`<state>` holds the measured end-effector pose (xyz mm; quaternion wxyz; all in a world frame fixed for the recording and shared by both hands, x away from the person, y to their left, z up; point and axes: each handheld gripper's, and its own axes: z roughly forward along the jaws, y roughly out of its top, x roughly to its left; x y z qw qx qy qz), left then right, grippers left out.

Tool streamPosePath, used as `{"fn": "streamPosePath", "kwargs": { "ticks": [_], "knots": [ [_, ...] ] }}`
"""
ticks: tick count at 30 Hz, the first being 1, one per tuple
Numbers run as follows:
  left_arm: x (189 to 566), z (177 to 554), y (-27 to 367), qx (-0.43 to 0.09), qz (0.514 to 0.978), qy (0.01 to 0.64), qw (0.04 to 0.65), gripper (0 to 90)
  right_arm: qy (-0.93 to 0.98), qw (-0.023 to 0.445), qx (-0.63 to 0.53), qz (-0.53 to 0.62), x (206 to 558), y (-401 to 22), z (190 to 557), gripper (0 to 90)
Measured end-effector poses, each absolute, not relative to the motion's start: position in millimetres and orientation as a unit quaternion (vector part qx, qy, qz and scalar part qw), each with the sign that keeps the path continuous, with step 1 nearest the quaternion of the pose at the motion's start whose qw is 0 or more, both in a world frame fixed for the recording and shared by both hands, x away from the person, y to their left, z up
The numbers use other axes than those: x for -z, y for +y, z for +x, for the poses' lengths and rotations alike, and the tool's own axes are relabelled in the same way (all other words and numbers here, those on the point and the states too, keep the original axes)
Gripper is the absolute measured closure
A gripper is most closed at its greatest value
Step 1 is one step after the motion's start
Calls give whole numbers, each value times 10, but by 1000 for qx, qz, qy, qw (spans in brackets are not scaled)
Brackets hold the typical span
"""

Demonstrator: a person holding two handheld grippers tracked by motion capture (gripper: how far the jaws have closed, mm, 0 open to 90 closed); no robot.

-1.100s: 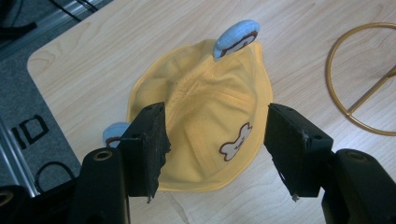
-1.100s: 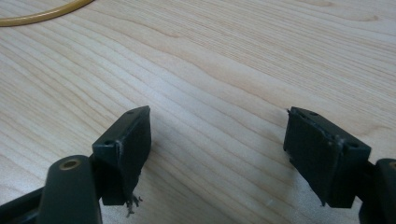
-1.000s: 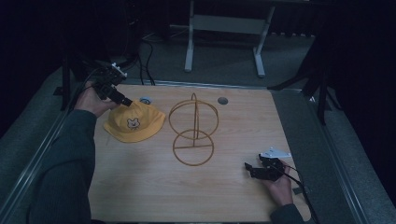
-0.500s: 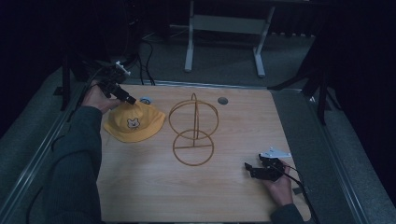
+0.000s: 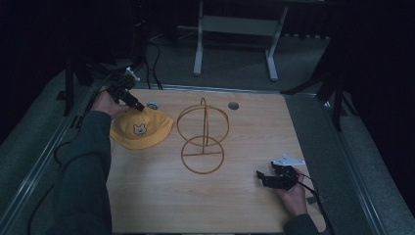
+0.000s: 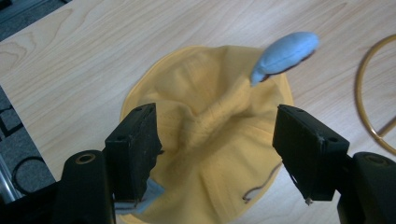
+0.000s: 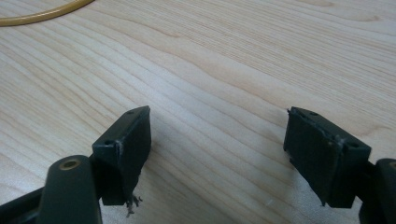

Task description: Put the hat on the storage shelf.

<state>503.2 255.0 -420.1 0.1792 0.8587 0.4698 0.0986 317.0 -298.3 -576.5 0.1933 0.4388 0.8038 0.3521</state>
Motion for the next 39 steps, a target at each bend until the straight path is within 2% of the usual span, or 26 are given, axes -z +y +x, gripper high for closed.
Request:
{"fn": "streamPosePath", "kwargs": {
  "ticks": [7, 12, 16, 22, 27, 39],
  "knots": [
    [4339, 5072, 2537, -99, 862, 469, 164, 343, 804, 193, -353, 439, 5765, -2984, 3170, 232],
    [4356, 5051, 2485, -100, 873, 452, 155, 521, 804, 193, -352, 439, 5765, -2984, 3170, 232],
    [4389, 5035, 2454, -111, 884, 436, 130, 622, 804, 193, -353, 438, 5765, -2984, 3169, 232],
    [4383, 5025, 2459, -111, 889, 426, 125, 795, 804, 193, -353, 438, 5765, -2984, 3169, 232],
    [4373, 5005, 2450, -94, 892, 422, 130, 833, 804, 193, -353, 438, 5765, -2984, 3169, 232],
    [4255, 4920, 2456, -71, 895, 416, 141, 844, 804, 193, -353, 438, 5765, -2984, 3169, 232]
  ]
}}
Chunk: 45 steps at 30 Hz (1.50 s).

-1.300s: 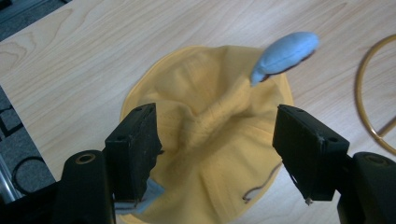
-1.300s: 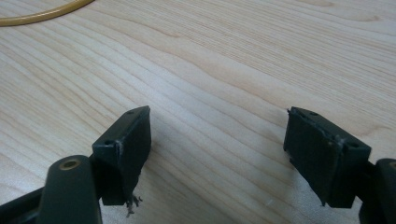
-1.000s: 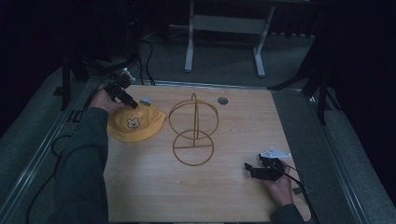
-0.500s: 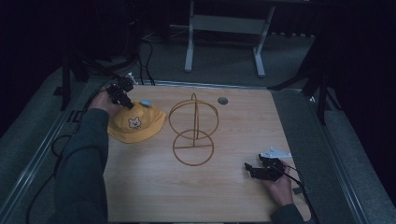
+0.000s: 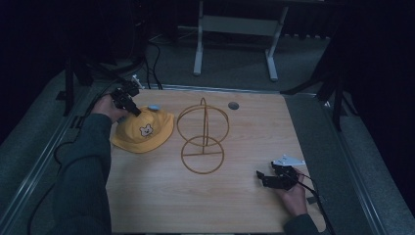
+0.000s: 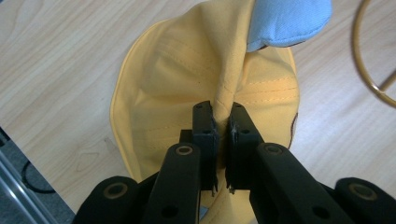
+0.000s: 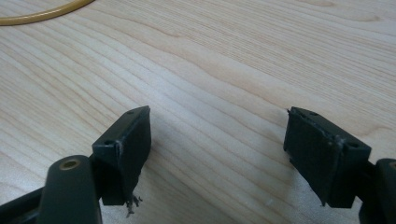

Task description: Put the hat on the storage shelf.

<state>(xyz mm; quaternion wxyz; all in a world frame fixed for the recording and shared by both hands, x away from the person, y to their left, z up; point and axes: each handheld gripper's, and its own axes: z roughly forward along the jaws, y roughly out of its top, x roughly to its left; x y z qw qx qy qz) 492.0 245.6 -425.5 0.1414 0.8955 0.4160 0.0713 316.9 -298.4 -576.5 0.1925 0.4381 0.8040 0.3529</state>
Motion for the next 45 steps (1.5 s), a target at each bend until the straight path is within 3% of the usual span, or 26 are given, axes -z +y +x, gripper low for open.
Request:
{"fn": "streamPosePath", "kwargs": {
  "ticks": [19, 45],
  "knots": [
    [4006, 4694, 2462, -60, 897, 397, 183, 844, 804, 193, -353, 438, 5765, -2984, 3169, 232],
    [3403, 4370, 2535, -94, 906, 350, 218, 843, 804, 194, -353, 437, 5765, -2985, 3171, 232]
  ]
}}
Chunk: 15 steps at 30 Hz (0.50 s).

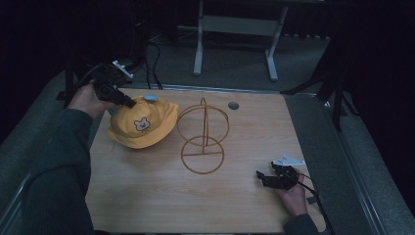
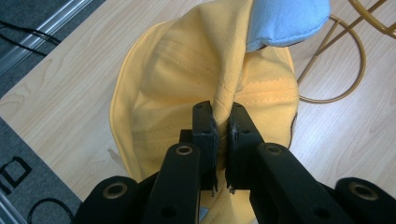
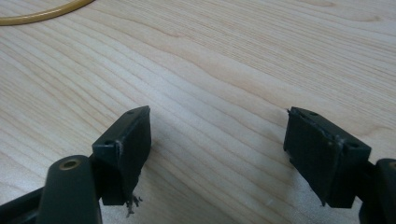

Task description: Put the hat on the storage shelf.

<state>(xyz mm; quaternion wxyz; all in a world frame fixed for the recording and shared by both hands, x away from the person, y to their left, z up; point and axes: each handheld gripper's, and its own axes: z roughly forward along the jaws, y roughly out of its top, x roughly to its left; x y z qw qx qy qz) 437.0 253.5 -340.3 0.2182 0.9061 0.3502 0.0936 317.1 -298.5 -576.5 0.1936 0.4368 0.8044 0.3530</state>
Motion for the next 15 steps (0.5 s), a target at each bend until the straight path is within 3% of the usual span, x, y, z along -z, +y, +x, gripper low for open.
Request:
{"fn": "streamPosePath", "kwargs": {
  "ticks": [15],
  "knots": [
    [3129, 4242, 2645, -104, 907, 339, 226, 843, 804, 194, -353, 437, 5765, -2984, 3170, 232]
  ]
}}
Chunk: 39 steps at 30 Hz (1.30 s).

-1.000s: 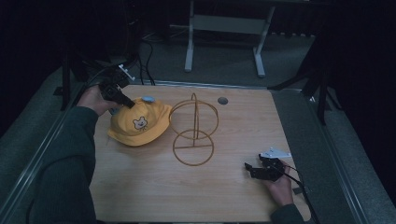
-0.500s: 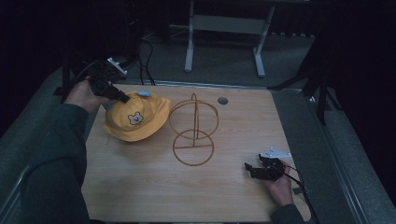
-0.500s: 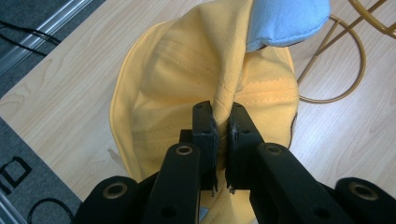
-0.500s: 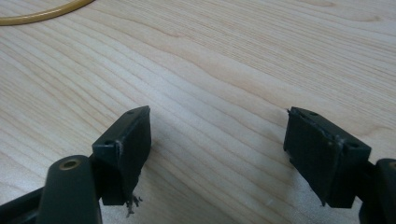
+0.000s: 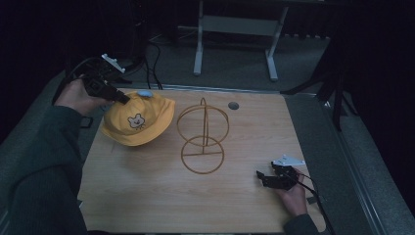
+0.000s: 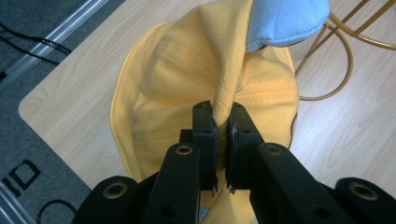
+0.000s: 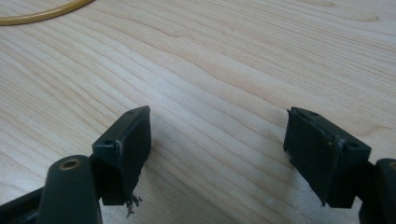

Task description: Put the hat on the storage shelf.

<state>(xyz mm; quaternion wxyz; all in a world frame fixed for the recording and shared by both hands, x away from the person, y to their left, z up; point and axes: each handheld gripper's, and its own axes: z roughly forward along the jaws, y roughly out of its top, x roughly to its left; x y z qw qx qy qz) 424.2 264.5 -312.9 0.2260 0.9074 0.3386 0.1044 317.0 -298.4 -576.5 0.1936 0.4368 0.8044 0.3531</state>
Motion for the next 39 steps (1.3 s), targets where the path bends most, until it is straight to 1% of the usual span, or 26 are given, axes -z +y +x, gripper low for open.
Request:
{"fn": "streamPosePath", "kwargs": {
  "ticks": [13, 39],
  "knots": [
    [2971, 4161, 2728, -113, 904, 338, 238, 843, 804, 194, -353, 437, 5766, -2983, 3168, 233],
    [2721, 4052, 2768, -120, 903, 323, 256, 843, 804, 194, -353, 437, 5766, -2983, 3167, 232]
  ]
}}
